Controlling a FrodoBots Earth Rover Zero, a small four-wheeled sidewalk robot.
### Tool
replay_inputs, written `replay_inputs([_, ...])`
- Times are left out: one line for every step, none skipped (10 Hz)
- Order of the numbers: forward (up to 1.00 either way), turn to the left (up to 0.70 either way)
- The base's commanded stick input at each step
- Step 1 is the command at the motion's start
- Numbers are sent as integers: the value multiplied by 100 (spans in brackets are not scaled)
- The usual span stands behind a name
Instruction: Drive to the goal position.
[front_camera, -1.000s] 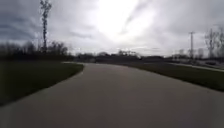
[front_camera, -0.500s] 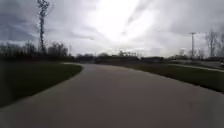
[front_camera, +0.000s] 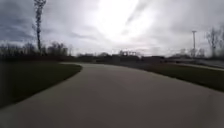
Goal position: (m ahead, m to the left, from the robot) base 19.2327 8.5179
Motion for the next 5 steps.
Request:
replay_inputs([100,0])
replay_inputs([100,0])
replay_inputs([100,0])
replay_inputs([100,0])
replay_inputs([100,9])
